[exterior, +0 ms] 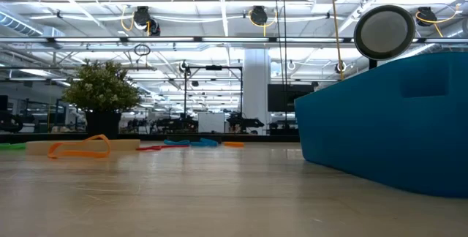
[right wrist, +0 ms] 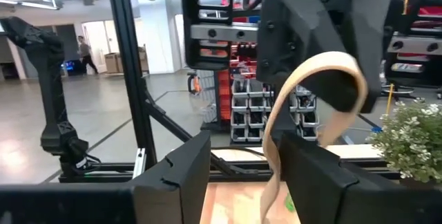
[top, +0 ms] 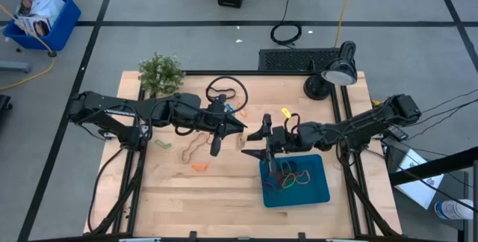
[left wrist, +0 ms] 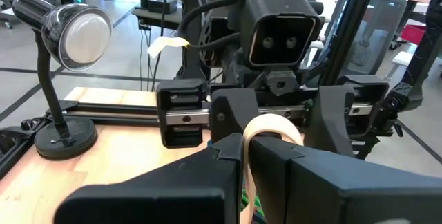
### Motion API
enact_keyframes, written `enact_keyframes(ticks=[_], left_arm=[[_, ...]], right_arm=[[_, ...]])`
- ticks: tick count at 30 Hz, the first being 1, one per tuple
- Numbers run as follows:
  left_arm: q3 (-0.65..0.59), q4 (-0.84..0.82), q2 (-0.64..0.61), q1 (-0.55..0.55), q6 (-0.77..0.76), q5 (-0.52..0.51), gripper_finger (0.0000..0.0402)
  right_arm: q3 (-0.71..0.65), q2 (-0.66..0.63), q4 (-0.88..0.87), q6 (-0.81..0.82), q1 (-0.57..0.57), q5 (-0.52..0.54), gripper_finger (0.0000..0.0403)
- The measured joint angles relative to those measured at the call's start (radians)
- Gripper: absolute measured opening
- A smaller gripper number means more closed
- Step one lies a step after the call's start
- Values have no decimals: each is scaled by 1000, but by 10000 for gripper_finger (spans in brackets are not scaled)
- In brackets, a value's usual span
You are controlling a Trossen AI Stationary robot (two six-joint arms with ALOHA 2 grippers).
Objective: Pick and place rubber bands into bin
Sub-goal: Put the light brown rubber band into the blue bin
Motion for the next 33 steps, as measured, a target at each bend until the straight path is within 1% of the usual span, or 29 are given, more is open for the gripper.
enact_keyframes(ticks=[3,13,20,33], left_arm=[[0,0,0,0,0,0,30],[0,0,0,0,1,0,31],[0,1,0,0,2,0,31],[0,4,0,-8,2,1,31]], right_arm=[[0,0,5,-5,0,0,144],[0,0,18,-11,0,0,59],[0,0,18,-12,0,0,9],[0,-1,18,-16,0,0,4]])
